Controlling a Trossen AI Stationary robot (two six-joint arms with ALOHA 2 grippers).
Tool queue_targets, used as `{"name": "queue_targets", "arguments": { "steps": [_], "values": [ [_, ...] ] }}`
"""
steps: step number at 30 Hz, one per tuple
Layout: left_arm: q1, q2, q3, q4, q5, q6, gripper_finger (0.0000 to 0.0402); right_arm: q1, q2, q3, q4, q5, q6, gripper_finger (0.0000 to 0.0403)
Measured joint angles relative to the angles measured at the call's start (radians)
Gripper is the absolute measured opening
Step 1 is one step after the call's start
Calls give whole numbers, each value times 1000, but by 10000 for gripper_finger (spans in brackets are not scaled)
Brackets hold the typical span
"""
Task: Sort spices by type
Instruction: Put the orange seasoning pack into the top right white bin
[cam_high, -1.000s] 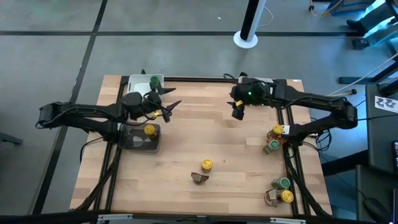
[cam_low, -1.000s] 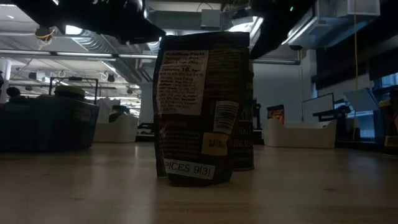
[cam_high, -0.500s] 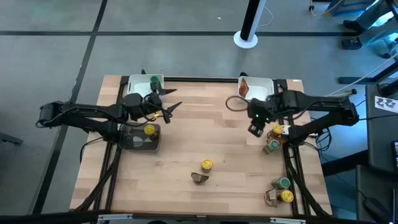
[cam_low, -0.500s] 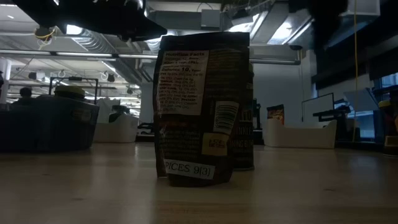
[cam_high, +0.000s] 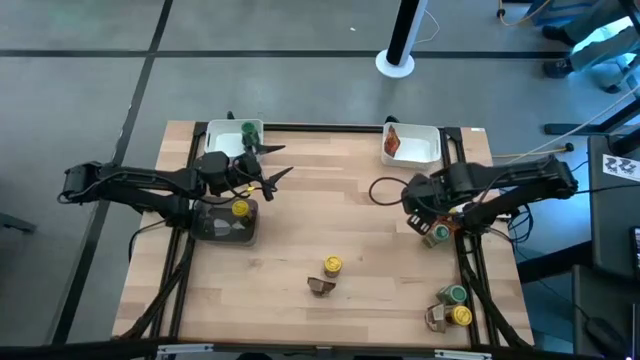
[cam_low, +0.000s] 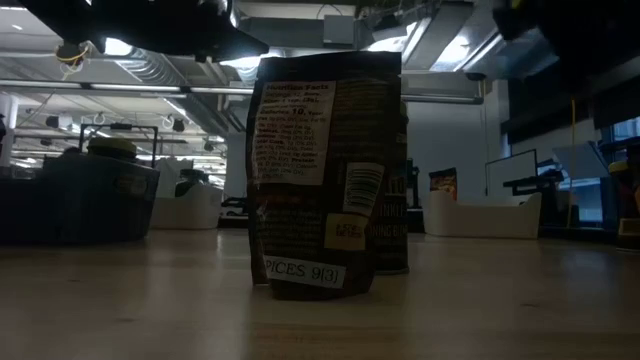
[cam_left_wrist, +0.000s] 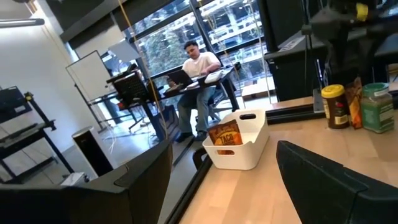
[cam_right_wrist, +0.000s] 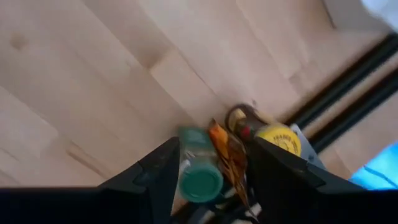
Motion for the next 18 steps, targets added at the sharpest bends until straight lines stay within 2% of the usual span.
{"name": "queue_targets", "arguments": {
  "steps": [6, 11, 18],
  "values": [
    [0, 0, 0, -1, 0, -2, 275, -2, -40, -122, 1, -54, -16, 198],
    [0, 0, 0, 0, 0, -3, 275, -2, -89, -206, 0, -85, 53, 198],
    [0, 0, 0, 0, 0, -3, 275, -3, -93, -279, 1, -126, 92, 198]
  ]
}}
